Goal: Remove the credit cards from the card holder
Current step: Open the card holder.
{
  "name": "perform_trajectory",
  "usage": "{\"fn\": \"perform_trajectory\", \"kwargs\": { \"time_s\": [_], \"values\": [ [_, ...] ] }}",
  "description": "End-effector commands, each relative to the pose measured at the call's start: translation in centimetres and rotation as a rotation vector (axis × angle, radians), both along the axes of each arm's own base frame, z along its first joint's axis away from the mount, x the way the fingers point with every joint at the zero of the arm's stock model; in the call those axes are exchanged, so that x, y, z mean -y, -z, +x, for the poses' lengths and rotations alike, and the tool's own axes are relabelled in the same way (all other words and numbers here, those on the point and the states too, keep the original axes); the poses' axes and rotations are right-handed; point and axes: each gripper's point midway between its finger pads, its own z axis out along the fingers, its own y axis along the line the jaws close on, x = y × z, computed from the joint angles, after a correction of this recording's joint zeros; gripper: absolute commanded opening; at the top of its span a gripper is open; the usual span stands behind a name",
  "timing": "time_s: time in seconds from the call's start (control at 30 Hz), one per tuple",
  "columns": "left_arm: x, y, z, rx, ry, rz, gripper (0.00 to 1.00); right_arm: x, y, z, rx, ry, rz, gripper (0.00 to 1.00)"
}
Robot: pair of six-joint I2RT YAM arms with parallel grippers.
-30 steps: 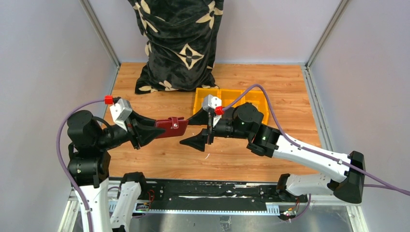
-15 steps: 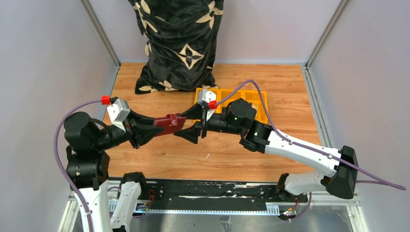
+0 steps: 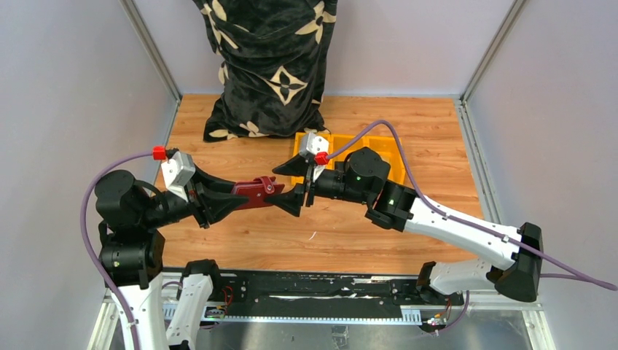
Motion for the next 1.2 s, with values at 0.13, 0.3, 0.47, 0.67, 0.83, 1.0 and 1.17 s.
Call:
{"fn": "perform_trajectory", "kwargs": {
  "time_s": [0.13,0.3,0.47,0.67,0.83,1.0,1.17],
  "values": [
    [1.2,-1.4,-4.0,-0.044,0.159,-0.042,0.0,-1.0,-5.3,-1.9,0.093,-0.16,0.201,0.68],
    [1.4,-1.5,-4.6,-0.047,0.177,-0.045,0.0,-0.3,-7.9,-2.7,0.085,-0.262,0.327,0.64],
    [1.4,-1.7,-4.8,-0.043,0.183,-0.044,0.0,-0.5,-8.4,-3.7,0.085,-0.345,0.344,0.52],
    [1.4,-1.8,-5.0,-0.038,0.188,-0.044,0.0,-0.6,-7.7,-3.8,0.055,-0.361,0.325,0.32],
    [1.4,-1.8,-4.9,-0.034,0.181,-0.042,0.0,0.3,-8.7,-2.9,0.012,-0.339,0.34,0.22],
    [1.3,-1.4,-4.7,-0.019,0.167,-0.037,0.0,0.6,-10.6,-1.3,-0.147,-0.332,0.371,0.15],
    [1.3,-1.7,-4.9,0.0,0.164,-0.032,0.0,-0.1,-10.3,-2.0,-0.256,-0.41,0.311,0.02]
  ]
}}
